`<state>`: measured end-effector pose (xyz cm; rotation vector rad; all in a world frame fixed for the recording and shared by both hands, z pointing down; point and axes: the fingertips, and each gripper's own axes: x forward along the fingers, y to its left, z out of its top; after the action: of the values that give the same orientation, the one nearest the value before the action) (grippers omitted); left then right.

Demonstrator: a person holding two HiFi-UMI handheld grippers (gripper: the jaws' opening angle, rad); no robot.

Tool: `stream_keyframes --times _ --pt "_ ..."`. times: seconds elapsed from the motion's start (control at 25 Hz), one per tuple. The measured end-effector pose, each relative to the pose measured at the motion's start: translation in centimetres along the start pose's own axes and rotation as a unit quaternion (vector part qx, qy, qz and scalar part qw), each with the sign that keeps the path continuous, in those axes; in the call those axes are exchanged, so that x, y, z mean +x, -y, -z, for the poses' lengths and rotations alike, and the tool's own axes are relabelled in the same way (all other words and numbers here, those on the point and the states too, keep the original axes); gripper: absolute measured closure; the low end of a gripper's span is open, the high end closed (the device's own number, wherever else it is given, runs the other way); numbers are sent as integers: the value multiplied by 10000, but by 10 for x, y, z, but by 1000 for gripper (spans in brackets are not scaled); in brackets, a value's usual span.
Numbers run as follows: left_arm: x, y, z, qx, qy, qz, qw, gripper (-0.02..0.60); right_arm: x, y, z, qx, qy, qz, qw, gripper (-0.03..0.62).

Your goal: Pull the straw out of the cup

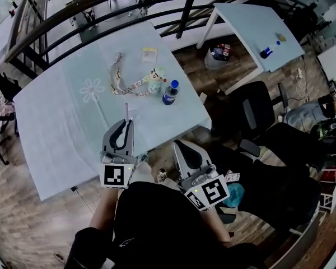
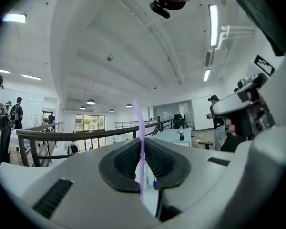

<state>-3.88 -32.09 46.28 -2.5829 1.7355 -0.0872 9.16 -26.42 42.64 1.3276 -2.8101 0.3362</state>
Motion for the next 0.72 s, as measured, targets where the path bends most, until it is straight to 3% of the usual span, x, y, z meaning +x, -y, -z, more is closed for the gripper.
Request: stream_keyframes --times 0.28,0.56,0.72 --pt "-55 37 -36 -69 230 -192 9995 545 -39 -16 1 -58 61 -425 9991 588" --pt "-114 69 -49 -468 375 -328 9977 545 -69 -37 10 -101 50 -804 9967 588" --pt "-150 84 -56 -489 424 -519 9965 545 -82 -53 13 -163 28 -1074 9941 588"
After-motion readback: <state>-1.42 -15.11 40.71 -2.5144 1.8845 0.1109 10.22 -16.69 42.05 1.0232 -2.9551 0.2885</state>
